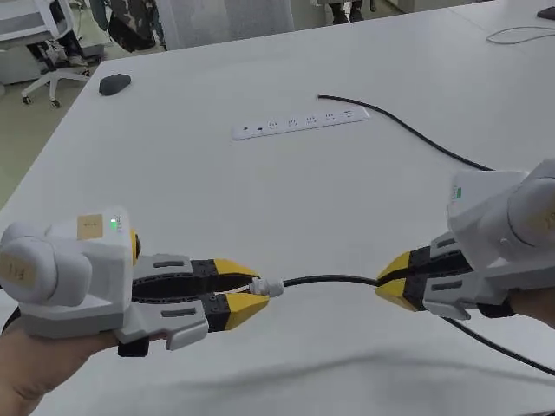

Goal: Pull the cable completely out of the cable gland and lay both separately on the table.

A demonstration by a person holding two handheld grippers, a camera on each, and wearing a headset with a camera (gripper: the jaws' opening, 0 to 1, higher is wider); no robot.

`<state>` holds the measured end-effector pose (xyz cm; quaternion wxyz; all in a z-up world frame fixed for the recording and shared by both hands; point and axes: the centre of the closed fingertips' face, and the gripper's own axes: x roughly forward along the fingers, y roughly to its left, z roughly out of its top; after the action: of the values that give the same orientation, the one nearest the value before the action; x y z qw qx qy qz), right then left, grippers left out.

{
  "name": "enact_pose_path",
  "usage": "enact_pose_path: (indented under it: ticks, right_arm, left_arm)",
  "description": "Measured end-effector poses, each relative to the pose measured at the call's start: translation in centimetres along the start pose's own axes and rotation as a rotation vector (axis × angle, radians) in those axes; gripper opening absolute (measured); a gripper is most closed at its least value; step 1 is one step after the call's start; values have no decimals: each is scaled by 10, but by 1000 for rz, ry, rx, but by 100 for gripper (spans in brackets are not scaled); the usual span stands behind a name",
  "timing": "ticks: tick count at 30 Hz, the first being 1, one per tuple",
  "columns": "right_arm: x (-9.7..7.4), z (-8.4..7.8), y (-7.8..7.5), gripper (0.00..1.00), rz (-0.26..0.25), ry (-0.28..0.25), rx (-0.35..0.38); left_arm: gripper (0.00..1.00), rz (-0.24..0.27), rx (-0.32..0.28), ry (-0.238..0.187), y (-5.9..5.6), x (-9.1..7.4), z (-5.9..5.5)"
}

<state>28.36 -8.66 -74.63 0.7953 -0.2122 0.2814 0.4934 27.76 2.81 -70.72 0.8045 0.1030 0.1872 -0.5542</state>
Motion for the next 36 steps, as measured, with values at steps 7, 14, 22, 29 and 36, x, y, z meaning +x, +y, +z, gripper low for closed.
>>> enact_pose_path:
  ticks: [7,14,22,29,36]
  right_arm:
    - [-10,-13,-13,0,-44,12,45]
    - [-19,-27,-23,0,-79,27,83]
    - [-20,-48,-29,0,-113,93,72]
    - [-13,-51,-24,0,-95,103,71]
    - [-9,-55,-23,0,-88,114,80]
  left_arm:
    - [15,16,-12,-7,4,-9,0]
    - [15,46,-16,-7,11,-16,-3]
    - [15,56,-25,2,12,-21,-7]
    - [15,60,-32,7,12,-22,-11]
    - [15,65,-31,5,10,-24,-12]
